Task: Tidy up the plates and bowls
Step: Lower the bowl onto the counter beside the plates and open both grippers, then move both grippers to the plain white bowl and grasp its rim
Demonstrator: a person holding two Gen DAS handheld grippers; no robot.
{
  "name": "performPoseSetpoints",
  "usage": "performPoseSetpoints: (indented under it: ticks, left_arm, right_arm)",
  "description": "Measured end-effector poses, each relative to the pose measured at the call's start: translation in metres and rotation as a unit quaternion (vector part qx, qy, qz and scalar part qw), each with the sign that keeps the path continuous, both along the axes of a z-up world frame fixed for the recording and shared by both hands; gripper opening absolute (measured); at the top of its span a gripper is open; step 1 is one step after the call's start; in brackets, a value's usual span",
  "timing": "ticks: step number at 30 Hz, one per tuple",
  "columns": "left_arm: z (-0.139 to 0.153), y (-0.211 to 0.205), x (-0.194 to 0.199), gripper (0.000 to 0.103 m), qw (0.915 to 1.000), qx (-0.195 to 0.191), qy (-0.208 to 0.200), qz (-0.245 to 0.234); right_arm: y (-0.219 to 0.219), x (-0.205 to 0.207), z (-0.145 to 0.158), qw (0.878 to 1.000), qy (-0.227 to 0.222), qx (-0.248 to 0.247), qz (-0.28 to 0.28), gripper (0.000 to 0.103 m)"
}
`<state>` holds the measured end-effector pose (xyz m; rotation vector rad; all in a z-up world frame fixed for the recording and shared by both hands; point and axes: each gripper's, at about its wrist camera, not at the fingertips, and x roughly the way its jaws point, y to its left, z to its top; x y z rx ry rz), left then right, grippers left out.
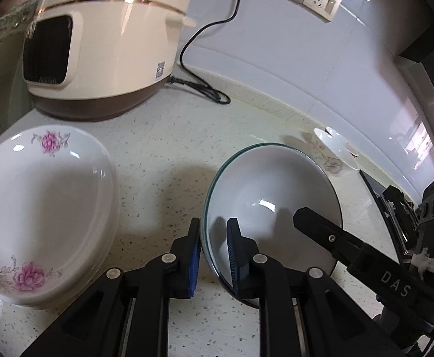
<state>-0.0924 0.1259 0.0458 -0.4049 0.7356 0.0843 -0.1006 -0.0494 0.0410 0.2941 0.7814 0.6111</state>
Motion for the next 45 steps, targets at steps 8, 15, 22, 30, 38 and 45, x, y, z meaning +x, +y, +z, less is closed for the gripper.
performPoseSetpoints:
  ticks: [8, 15, 22, 30, 38, 45]
  left_arm:
    - [0.002, 0.002, 0.001, 0.045, 1.0, 0.0, -0.006, 0.007]
    - [0.005, 0.002, 0.001, 0.05, 0.9999, 0.005, -0.011, 0.007]
    - [0.007, -0.002, -0.002, 0.062, 0.9997, 0.01, -0.022, -0.001]
    - [0.018, -0.012, -0.021, 0.072, 0.9959, 0.065, -0.063, 0.01]
    - [0.06, -0.05, -0.052, 0.097, 0.9751, 0.117, -0.188, -0.008]
    - [0.078, -0.092, 0.002, 0.103, 0.9816, 0.071, -0.163, -0.07]
  right_arm:
    - [0.003, 0.001, 0.001, 1.0, -0.002, 0.007, -0.002, 0.028]
    - [-0.003, 0.001, 0.002, 1.0, -0.003, 0.019, -0.015, 0.057]
    - [-0.016, -0.001, 0.003, 0.998, -0.006, 0.046, -0.033, 0.068]
    - [-0.047, -0.002, 0.002, 0.989, -0.001, 0.134, -0.058, 0.078]
    - [-0.09, 0.009, 0.016, 0.993, -0.025, 0.063, -0.095, 0.078]
    - [-0.163, 0.075, 0.02, 0.985, 0.005, 0.043, -0.167, 0.084]
